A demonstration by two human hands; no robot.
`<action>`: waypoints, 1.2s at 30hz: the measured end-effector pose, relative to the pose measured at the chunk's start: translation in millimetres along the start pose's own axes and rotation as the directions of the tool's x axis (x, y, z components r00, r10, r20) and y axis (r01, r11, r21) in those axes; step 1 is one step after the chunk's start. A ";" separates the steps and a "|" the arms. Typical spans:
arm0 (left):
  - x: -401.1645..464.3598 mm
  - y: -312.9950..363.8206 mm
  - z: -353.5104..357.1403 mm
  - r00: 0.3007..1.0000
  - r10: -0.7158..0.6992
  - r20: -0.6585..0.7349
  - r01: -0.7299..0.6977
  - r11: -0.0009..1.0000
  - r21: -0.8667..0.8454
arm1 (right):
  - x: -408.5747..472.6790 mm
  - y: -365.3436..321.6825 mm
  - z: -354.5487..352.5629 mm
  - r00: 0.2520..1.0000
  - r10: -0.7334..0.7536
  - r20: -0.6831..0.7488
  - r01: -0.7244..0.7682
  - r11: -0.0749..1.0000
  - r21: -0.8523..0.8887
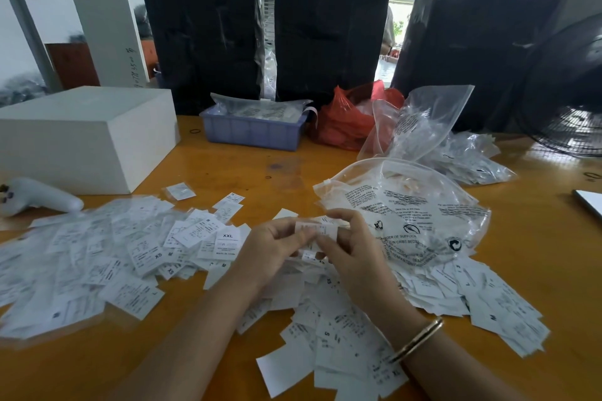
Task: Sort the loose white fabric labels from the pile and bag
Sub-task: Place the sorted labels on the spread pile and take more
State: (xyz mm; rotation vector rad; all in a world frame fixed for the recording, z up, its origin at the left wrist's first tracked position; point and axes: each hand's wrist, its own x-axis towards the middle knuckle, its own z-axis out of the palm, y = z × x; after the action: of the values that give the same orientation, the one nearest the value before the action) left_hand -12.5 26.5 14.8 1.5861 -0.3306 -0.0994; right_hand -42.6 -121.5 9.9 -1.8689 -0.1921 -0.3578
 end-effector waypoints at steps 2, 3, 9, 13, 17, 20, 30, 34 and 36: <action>-0.7 -0.2 -1.0 1.000 -0.022 0.011 0.022 0.997 -0.068 | 0.5 0.0 -0.7 0.998 0.051 -0.024 -0.049 0.995 0.082; -0.7 -0.1 -1.7 1.000 -0.031 0.006 0.031 0.995 -0.099 | 0.6 0.2 -1.8 0.996 0.080 -0.037 -0.075 0.987 0.139; -0.9 -0.6 -1.1 0.999 -0.037 -0.004 0.036 0.993 -0.115 | 1.2 1.3 -6.6 0.992 0.109 -0.066 -0.091 0.968 0.233; -0.1 -0.1 -1.9 0.999 -0.029 -0.035 0.029 1.000 -0.006 | -0.8 0.3 -2.3 0.996 0.077 -0.043 -0.072 0.992 0.108; -0.6 4.3 -10.5 0.999 -0.007 -0.047 0.011 0.997 0.079 | -1.6 -2.5 -5.9 0.999 -0.041 0.030 0.044 0.995 -0.084; 1.2 5.2 -15.8 0.992 0.001 -0.129 0.016 0.991 0.133 | -0.1 -8.2 -9.3 0.988 -0.099 0.122 0.127 0.961 -0.245; 11.7 -13.9 -58.2 0.744 0.262 -0.615 0.179 0.808 0.561 | 97.7 -4.9 -93.0 0.940 0.009 -0.342 -0.212 0.800 -0.561; 10.8 -19.7 -61.9 0.750 0.371 -0.547 0.293 0.556 0.778 | 109.8 28.0 -105.8 0.955 0.286 -0.084 -0.189 0.365 -0.912; 9.5 -19.6 -63.2 0.770 0.379 -0.513 0.391 0.356 0.849 | 106.8 35.9 -101.4 0.932 0.358 -0.063 -0.186 0.320 -0.929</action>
State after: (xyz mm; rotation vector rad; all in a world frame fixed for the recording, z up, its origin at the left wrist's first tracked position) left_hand 16.3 85.0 -0.2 2.6744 0.2852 0.8213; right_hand 53.6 -233.7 43.1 -3.0438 0.3333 -0.0344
